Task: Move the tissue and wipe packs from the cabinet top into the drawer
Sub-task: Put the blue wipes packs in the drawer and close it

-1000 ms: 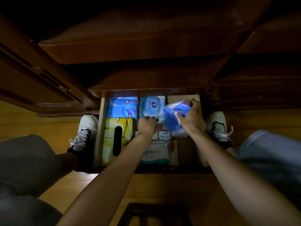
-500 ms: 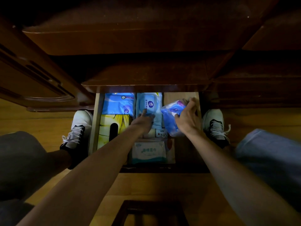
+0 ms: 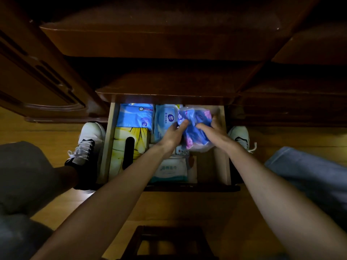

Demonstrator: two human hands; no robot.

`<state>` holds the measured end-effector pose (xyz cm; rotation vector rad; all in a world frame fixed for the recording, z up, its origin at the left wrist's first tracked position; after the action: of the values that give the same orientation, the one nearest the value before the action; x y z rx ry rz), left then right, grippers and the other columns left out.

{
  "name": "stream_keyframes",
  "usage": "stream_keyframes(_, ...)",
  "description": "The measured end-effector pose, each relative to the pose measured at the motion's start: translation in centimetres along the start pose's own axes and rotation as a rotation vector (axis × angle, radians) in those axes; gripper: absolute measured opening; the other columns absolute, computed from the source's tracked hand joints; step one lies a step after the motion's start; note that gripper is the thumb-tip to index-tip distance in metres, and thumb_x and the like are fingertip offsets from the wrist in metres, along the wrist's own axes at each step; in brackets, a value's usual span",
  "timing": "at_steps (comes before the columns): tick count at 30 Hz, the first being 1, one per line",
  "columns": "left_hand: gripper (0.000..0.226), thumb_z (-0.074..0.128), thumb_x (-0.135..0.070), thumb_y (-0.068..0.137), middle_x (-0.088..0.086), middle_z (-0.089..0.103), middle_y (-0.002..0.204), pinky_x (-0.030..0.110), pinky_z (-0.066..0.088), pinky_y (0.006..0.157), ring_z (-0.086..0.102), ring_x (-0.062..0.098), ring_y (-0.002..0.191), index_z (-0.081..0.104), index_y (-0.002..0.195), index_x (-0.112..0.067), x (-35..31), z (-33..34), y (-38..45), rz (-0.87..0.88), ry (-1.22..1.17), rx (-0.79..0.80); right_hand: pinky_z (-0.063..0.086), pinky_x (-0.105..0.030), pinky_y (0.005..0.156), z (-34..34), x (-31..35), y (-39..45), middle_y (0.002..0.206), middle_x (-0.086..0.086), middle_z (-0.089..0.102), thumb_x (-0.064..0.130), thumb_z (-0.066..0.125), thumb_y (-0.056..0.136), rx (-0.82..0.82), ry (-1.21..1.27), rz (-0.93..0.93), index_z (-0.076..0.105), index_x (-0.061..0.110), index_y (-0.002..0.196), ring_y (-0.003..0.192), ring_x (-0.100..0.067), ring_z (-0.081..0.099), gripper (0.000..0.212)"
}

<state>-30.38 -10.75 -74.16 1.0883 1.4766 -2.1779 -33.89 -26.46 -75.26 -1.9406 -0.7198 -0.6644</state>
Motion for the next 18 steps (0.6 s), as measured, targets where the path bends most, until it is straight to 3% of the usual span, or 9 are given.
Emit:
stream_keyframes(2, 0.042, 0.047, -0.044, 0.102, 0.014, 0.067, 0.114, 0.041, 0.054, 0.093, 0.067, 0.026, 0.101, 0.053, 0.12, -0.006, 0.1, 1.0, -0.6, 0.066, 0.111, -0.012, 0.05, -0.023, 0.065, 0.2, -0.1, -1.2, 0.104, 0.006, 0.063, 0.056, 0.061, 0.074, 0.036, 0.106, -0.002, 0.049, 0.021, 0.128, 0.085, -0.008, 0.064, 0.065)
stream_keyframes(5, 0.038, 0.042, -0.037, 0.105, 0.007, 0.057, 0.077, 0.016, 0.049, 0.055, 0.06, 0.002, 0.058, 0.056, 0.086, -0.007, -0.4, 2.8, -1.8, 0.24, 0.268, -0.044, 0.049, -0.021, 0.059, -0.4, -0.2, -2.8, 0.08, 0.004, 0.07, 0.037, 0.047, 0.097, 0.065, 0.302, 0.007, 0.06, 0.018, 0.097, 0.07, -0.011, 0.066, 0.023)
stream_keyframes(7, 0.044, 0.044, -0.031, 0.106, 0.008, 0.05, 0.064, 0.014, 0.041, 0.043, 0.053, 0.002, 0.044, 0.052, 0.067, -0.011, -0.2, 3.2, -2.1, 0.301, 0.293, -0.068, 0.049, -0.024, 0.064, -1.4, -0.1, -4.1, 0.083, 0.0, 0.067, 0.029, 0.044, 0.1, 0.022, 0.226, 0.026, 0.057, 0.016, 0.103, 0.077, -0.017, 0.061, 0.018)
stream_keyframes(9, 0.04, 0.048, -0.027, 0.105, 0.013, 0.064, 0.063, 0.021, 0.048, 0.049, 0.062, 0.009, 0.051, 0.061, 0.08, 0.002, 0.7, 3.3, -2.1, 0.256, 0.239, 0.056, 0.051, -0.035, 0.083, -2.6, -0.3, -4.7, 0.112, -0.01, 0.061, 0.025, 0.05, 0.1, -0.01, -0.029, -0.002, 0.041, 0.009, 0.132, 0.101, -0.026, 0.06, 0.037)
stream_keyframes(12, 0.021, 0.059, -0.016, 0.099, 0.008, 0.076, 0.087, 0.024, 0.056, 0.063, 0.072, 0.012, 0.071, 0.062, 0.109, 0.002, 2.2, 3.0, -1.9, 0.168, 0.095, 0.159, 0.051, -0.045, 0.094, -4.0, -0.7, -5.1, 0.126, -0.011, 0.059, 0.029, 0.062, 0.096, -0.044, -0.24, -0.108, 0.03, 0.01, 0.141, 0.115, -0.031, 0.061, 0.058)
stream_keyframes(15, 0.031, 0.067, -0.01, 0.092, 0.017, 0.069, 0.116, 0.029, 0.059, 0.07, 0.071, 0.018, 0.092, 0.056, 0.12, -0.001, 1.9, 1.8, -0.6, 0.199, -0.048, -0.084, 0.051, -0.042, 0.097, -4.9, -0.5, -4.9, 0.138, 0.0, 0.056, 0.042, 0.067, 0.091, -0.112, -0.246, -0.223, 0.026, 0.024, 0.15, 0.122, -0.02, 0.057, 0.074)
stream_keyframes(17, 0.04, 0.068, -0.01, 0.092, 0.016, 0.065, 0.122, 0.036, 0.058, 0.085, 0.066, 0.025, 0.106, 0.052, 0.126, 0.001, 0.9, 0.9, 0.5, 0.24, -0.08, -0.239, 0.046, -0.034, 0.095, -5.3, -0.2, -4.4, 0.14, 0.005, 0.054, 0.043, 0.064, 0.092, -0.213, -0.312, -0.308, 0.028, 0.028, 0.151, 0.127, -0.017, 0.051, 0.07)
stream_keyframes(18, 0.041, 0.069, -0.011, 0.091, 0.014, 0.065, 0.121, 0.034, 0.058, 0.086, 0.065, 0.025, 0.106, 0.052, 0.126, 0.002, 0.3, 0.6, 1.0, 0.246, -0.036, -0.288, 0.043, -0.032, 0.093, -5.3, -0.2, -4.1, 0.14, 0.005, 0.054, 0.042, 0.063, 0.092, -0.256, -0.386, -0.351, 0.03, 0.027, 0.15, 0.128, -0.017, 0.049, 0.068)
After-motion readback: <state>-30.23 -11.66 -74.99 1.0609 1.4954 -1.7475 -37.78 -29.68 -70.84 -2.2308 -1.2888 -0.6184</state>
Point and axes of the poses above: each hand's wrist, its own y-axis towards the middle knuckle, its own z-axis out of the palm, x = y × z, the point moved 3 cm from there along y, towards the middle knuckle
